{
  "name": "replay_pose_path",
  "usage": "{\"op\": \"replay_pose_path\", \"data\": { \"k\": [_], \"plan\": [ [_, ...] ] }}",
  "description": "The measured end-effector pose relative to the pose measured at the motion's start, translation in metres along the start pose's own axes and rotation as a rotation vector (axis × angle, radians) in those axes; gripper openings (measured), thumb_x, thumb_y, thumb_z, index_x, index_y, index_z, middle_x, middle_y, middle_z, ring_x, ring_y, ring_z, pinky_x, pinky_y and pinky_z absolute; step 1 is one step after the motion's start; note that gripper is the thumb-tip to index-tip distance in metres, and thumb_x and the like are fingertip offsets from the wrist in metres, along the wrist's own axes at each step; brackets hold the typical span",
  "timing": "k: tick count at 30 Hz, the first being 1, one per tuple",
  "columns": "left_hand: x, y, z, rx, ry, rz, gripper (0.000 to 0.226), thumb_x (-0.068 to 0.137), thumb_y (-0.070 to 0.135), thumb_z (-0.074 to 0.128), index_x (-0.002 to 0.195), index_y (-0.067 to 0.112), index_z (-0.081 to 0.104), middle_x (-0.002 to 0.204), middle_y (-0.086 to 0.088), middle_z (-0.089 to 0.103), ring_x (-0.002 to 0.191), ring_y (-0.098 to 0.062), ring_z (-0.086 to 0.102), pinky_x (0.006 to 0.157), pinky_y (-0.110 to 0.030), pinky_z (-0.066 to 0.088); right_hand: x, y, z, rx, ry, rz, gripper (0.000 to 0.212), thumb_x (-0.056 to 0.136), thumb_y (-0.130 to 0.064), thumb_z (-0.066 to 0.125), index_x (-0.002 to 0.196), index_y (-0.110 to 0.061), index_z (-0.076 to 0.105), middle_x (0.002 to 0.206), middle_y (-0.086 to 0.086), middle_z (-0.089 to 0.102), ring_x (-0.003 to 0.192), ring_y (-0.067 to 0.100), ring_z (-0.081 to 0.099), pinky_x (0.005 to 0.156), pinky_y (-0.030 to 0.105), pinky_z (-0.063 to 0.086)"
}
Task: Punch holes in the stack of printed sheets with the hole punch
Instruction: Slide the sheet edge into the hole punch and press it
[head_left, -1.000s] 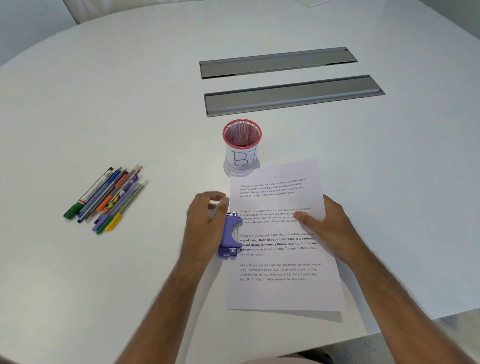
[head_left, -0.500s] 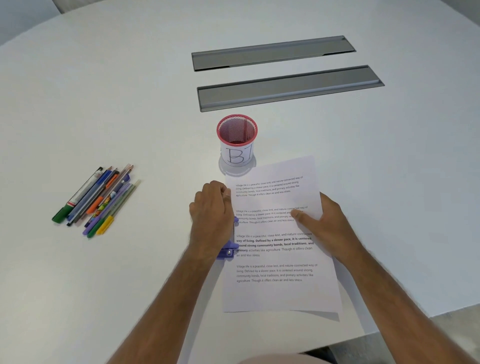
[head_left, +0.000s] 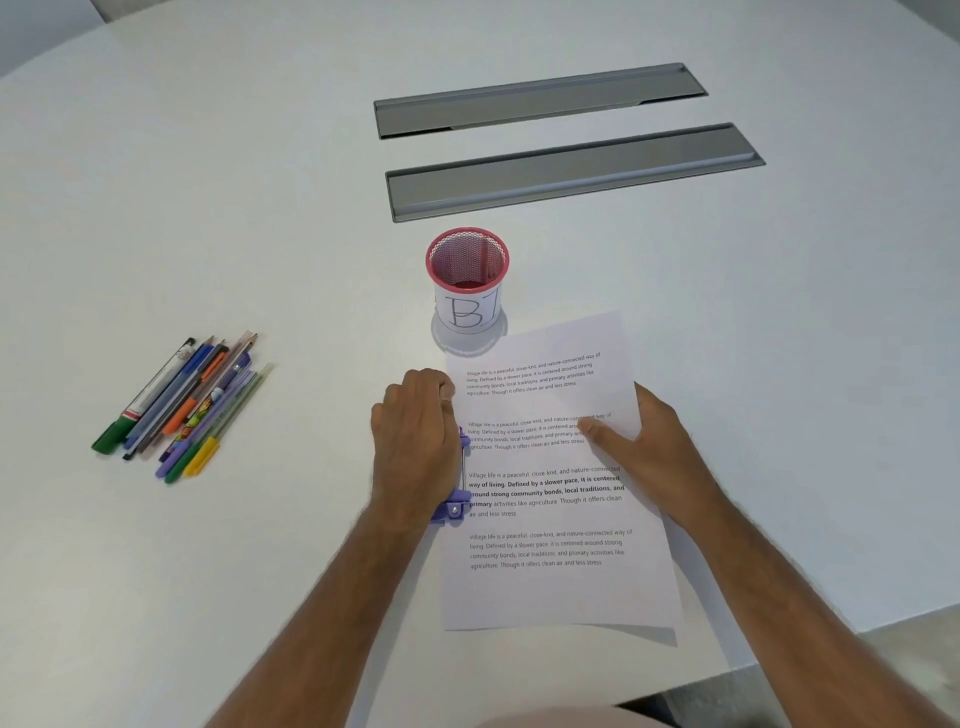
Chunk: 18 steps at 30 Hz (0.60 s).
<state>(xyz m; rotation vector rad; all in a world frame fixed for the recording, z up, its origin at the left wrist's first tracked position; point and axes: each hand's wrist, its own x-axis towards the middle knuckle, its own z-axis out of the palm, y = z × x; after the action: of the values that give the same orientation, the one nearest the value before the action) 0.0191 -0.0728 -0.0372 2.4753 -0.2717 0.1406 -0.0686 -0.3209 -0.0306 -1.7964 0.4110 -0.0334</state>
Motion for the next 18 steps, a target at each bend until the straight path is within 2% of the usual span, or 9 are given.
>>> {"op": "replay_pose_path", "data": {
  "k": [3,6,11,15,18],
  "plan": [
    [-0.0004,0.0003,0.0002,0.021,0.016,0.009,0.025,0.094,0.005,0.034,0.097,0.012,0.058,0.083,0.002,0.055,0.076,-0.025,0.043,0.074,-0.040,0.035,-0.0004,-0.0011,-0.0003,-0.021,0.000,-0.008,0.029,0.097,-0.019,0.077,0.114,-0.040,0.068,0.109,-0.034,0.077,0.098,-0.010,0.074,0.075,0.003,0.052],
    [-0.0019,0.0009,-0.0016,-0.035,0.005,-0.018,0.028,0.093,0.009,0.029,0.100,0.015,0.056,0.076,0.011,0.046,0.073,-0.028,0.055,0.073,-0.043,0.043,-0.0006,-0.0025,-0.0002,-0.029,-0.009,-0.008,0.029,0.097,-0.018,0.077,0.112,-0.041,0.068,0.108,-0.034,0.077,0.098,-0.009,0.074,0.075,0.004,0.053],
    [-0.0040,0.0021,-0.0025,-0.061,0.017,-0.028,0.026,0.095,0.008,0.033,0.101,0.013,0.058,0.083,0.002,0.062,0.082,-0.026,0.051,0.080,-0.044,0.040,-0.0011,-0.0032,-0.0001,-0.022,-0.012,-0.009,0.029,0.097,-0.017,0.077,0.115,-0.038,0.068,0.109,-0.032,0.077,0.098,-0.008,0.075,0.076,0.004,0.053],
    [-0.0035,0.0017,-0.0031,-0.089,0.008,-0.034,0.027,0.097,0.009,0.033,0.100,0.014,0.059,0.088,0.001,0.065,0.081,-0.030,0.059,0.081,-0.045,0.041,-0.0021,-0.0036,0.0002,-0.023,-0.008,-0.010,0.030,0.098,-0.015,0.076,0.115,-0.038,0.068,0.107,-0.033,0.077,0.097,-0.008,0.074,0.075,0.004,0.052],
    [-0.0048,0.0021,-0.0027,-0.098,0.026,-0.022,0.023,0.099,0.005,0.037,0.099,0.013,0.060,0.091,0.001,0.068,0.085,-0.028,0.055,0.082,-0.043,0.040,-0.0029,-0.0040,0.0002,-0.018,-0.012,-0.014,0.030,0.098,-0.014,0.075,0.114,-0.038,0.068,0.108,-0.031,0.078,0.097,-0.008,0.075,0.075,0.004,0.053]
  ]
}}
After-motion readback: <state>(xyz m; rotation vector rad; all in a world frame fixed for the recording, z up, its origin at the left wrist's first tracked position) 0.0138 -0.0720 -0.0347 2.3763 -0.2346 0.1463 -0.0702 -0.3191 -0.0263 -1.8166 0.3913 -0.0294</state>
